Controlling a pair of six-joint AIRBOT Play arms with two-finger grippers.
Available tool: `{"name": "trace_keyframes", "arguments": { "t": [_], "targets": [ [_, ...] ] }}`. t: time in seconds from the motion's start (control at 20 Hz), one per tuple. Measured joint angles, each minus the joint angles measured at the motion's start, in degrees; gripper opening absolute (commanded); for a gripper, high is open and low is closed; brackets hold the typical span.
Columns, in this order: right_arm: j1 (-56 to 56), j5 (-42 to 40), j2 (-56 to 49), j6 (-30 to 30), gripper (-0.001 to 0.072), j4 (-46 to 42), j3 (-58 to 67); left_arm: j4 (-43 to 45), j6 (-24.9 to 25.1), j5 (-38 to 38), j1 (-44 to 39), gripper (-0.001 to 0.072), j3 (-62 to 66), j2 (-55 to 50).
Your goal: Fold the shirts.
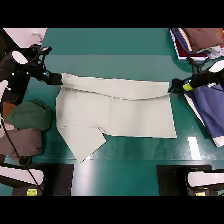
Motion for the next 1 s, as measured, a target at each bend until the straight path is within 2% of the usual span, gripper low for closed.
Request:
{"name": "trace_keyframes", "arguments": {
  "t": [0.05,0.1,0.15,0.2,0.25,0.3,0.5,0.55,0.65,1.0],
  "targets": [
    [0.4,-0.2,0.1,0.0,0.0017,0.0,-1.0,-0.1,0.0,-0.1,0.1,0.0025,-0.6,0.0],
    [0.7,-0.4,0.2,0.0,0.0018,0.1,-1.9,-0.3,0.0,-0.4,0.1,0.0065,-1.1,0.0],
    [0.9,-0.5,0.3,0.0,0.0064,0.1,-2.4,-0.3,-0.4,-0.7,0.1,0.0368,-1.4,0.0],
    [1.1,-0.5,0.3,0.0,0.0240,0.0,-2.6,-0.4,-1.1,-1.0,0.2,0.0578,-1.7,0.0],
    [1.2,-0.2,0.4,0.0,0.0296,0.1,-2.6,-0.4,-1.8,-1.7,0.2,0.0533,-1.8,0.0],
    [1.2,1.1,0.4,-0.1,0.0296,0.1,-2.2,-0.3,-2.6,-2.4,0.3,0.0503,-1.8,0.0],
    [-0.6,7.5,1.9,-0.2,0.0296,0.0,0.3,0.6,-5.7,-6.9,2.2,0.0503,-2.2,2.5],
    [-1.3,8.9,3.1,-0.3,0.0315,0.0,0.2,0.7,-6.2,-8.2,2.7,0.0503,-3.5,4.2],
    [-2.9,10.8,6.6,-0.3,0.0463,0.0,-1.8,0.8,-7.9,-9.3,3.6,0.0503,-8.7,9.5],
    [-7.3,10.4,17.2,-0.4,0.0458,0.0,-12.3,0.4,-15.4,-9.1,4.3,0.0503,-39.4,32.9]
  ]
}}
